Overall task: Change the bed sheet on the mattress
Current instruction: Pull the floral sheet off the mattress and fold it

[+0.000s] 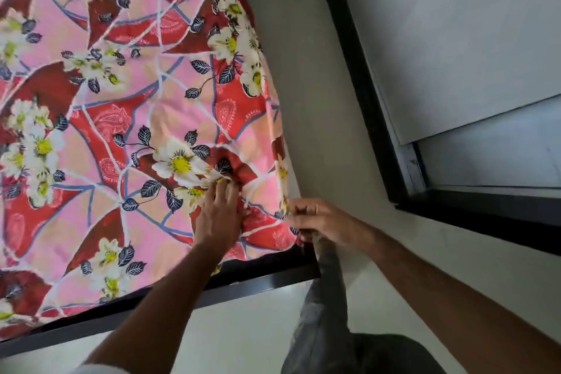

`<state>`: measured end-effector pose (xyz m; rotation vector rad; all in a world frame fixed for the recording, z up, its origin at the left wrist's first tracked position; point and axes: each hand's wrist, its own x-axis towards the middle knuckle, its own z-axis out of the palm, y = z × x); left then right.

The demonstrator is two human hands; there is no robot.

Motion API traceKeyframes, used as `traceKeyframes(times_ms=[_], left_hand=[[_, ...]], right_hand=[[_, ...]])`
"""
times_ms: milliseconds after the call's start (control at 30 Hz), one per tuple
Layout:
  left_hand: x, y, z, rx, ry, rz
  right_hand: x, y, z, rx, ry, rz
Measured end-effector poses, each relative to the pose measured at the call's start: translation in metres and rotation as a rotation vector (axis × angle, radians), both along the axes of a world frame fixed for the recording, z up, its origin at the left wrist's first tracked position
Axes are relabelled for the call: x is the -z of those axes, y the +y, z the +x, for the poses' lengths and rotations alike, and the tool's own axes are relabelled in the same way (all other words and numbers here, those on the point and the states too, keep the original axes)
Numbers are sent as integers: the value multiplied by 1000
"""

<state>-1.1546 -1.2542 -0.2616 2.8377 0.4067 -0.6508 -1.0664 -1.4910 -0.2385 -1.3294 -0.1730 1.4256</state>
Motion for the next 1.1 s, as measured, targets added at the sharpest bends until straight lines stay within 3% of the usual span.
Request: traceKeyframes(times_ms=[100,200,267,300,367,400,467,567,667,700,800,900,1000,1067,1100], left_hand=[[-7,2,6,2,44,-5],[-18,11,25,-42,151,-35],[-24,24,41,-45,201,-75],[-28,31,52,-36,190,-79],[-41,44,76,-23,79,-41],[-44,51,89,-29,-20,-6],[-46,62,118,-68,-188,51],[-43,71,166,-95,-136,74],[-35,74,208,-139,-11,23],[-33,74,217,-165,-20,0],[-44,76,259,-356,-216,-80],[-61,87,309,-502,-239,-152],[-68,99,347,-450,-93,-185],[-66,111,361,-314,20,-189],[-68,115,368,-278,72,-221]], right_hand=[[3,-5,6,-208,46,-118],[32,-14,35,-511,-194,-400],[49,-10,63,-480,-341,-622],[54,-1,79,-302,-281,-642],[45,30,109,78,-35,-502],[37,51,125,168,42,-416],[30,91,153,225,11,-330],[41,126,184,319,-90,-372],[51,125,205,233,-283,-359],[48,120,207,157,-267,-270],[20,108,213,-118,46,45],[3,117,228,-383,65,118],[9,141,267,-591,-162,91],[22,155,302,-533,-278,-69],[27,163,324,-406,-262,-159]])
